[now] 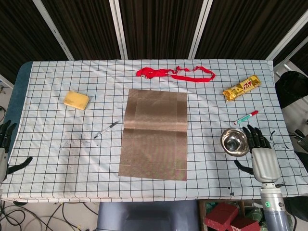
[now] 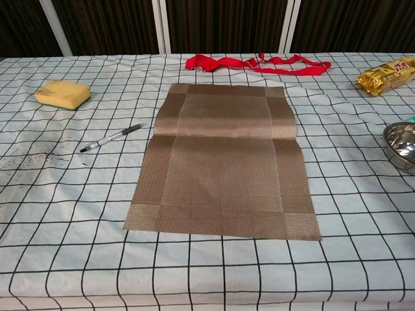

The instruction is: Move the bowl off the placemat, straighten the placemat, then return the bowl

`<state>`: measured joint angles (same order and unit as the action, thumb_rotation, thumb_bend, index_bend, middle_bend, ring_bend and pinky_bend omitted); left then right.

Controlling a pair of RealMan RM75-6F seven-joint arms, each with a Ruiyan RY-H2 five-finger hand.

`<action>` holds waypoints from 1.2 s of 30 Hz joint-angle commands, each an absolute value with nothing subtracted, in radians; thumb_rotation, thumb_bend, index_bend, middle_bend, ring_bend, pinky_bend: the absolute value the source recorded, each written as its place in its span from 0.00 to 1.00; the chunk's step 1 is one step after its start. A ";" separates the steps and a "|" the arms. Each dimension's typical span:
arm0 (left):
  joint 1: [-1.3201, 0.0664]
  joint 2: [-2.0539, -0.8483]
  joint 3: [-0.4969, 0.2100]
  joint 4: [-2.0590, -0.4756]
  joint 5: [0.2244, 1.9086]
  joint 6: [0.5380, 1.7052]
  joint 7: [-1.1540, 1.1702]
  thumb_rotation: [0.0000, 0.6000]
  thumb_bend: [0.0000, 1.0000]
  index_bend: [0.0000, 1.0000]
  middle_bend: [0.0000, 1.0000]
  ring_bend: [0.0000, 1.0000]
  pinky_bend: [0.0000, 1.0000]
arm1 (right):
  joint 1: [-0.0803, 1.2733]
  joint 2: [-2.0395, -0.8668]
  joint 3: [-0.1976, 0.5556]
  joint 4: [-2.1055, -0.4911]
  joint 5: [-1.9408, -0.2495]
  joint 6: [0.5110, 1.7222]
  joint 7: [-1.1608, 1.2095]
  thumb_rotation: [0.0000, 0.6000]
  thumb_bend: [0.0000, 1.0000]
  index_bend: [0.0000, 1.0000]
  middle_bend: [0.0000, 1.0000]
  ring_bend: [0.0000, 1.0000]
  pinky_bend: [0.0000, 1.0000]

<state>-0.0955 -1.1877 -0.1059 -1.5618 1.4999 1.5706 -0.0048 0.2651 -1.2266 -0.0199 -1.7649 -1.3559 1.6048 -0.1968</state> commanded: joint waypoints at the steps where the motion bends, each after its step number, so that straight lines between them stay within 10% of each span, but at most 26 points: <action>1: -0.103 -1.184 -0.085 -1.578 1.526 1.556 0.045 1.00 0.03 0.03 0.00 0.00 0.00 | 0.241 -1.215 -0.027 -1.720 -1.379 1.616 -0.151 1.00 0.10 0.00 0.01 0.02 0.17; 36: -0.483 -1.515 -0.071 -1.735 1.434 0.969 0.739 1.00 0.09 0.26 0.04 0.00 0.00 | 0.213 -1.219 0.066 -1.630 -1.392 1.521 0.051 1.00 0.13 0.06 0.02 0.02 0.17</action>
<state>-0.4639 -1.5070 -0.0746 -1.7429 1.4509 0.9947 0.7224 0.2134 -1.2189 0.0653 -1.6299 -1.3924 1.5215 0.0501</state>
